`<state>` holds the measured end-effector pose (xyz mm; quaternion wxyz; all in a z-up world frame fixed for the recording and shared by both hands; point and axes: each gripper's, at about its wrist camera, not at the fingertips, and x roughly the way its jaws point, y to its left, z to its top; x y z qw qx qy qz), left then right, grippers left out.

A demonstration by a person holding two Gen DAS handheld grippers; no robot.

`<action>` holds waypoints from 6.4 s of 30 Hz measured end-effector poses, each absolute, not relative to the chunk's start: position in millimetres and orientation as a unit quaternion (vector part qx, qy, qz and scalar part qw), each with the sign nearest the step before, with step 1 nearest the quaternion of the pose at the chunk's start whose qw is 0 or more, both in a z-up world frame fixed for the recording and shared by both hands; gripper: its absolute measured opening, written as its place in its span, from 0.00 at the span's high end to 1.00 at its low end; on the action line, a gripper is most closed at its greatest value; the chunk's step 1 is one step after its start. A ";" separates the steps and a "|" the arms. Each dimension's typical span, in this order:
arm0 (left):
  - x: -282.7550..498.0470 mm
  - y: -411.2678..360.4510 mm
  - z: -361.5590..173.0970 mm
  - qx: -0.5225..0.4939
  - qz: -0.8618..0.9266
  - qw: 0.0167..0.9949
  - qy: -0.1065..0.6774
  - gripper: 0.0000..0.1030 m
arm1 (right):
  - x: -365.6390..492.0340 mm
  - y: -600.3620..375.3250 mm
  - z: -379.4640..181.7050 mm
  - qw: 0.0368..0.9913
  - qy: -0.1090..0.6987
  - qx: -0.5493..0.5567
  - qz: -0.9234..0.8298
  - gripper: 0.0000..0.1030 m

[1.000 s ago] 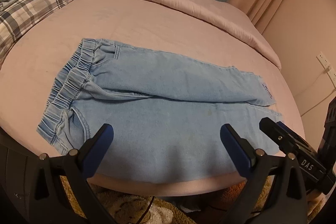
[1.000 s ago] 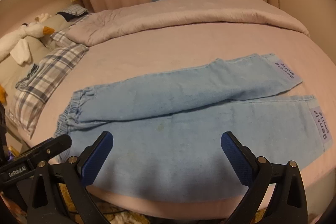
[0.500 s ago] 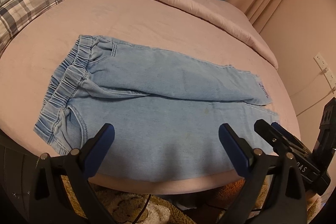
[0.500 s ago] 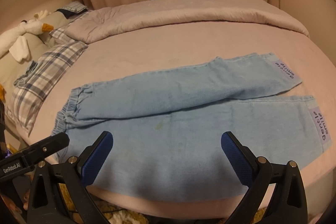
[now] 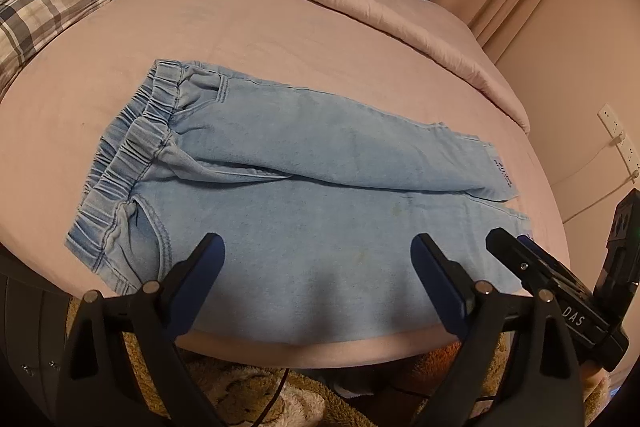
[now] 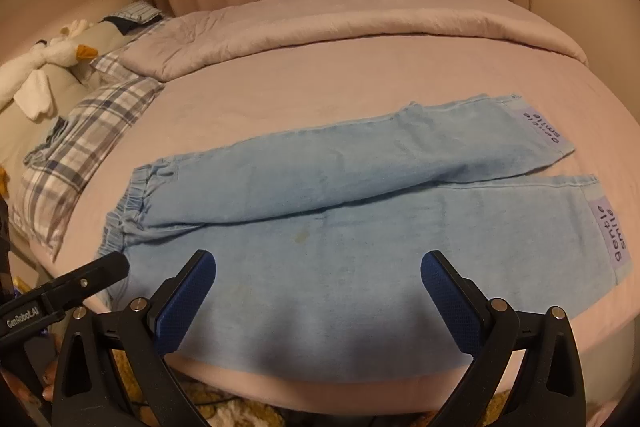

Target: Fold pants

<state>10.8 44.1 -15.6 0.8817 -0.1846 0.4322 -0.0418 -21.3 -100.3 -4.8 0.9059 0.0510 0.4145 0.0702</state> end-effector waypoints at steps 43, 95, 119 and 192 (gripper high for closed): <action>12.3 24.9 -25.0 -0.145 -0.038 0.876 0.459 0.12 | -26.3 -113.8 -9.8 0.901 0.423 0.076 0.061 0.00; 11.3 188.0 -99.2 -0.316 0.101 0.812 0.479 0.37 | -76.1 -389.1 -53.7 0.810 0.403 0.334 -0.265 0.35; -5.6 213.3 -91.5 -0.328 0.108 0.799 0.493 0.78 | -86.3 -396.6 -56.4 0.807 0.409 0.346 -0.248 0.96; 102.6 92.2 -24.7 -0.295 0.007 0.846 0.443 0.15 | 86.8 -269.4 -25.6 0.869 0.425 0.253 -0.025 0.95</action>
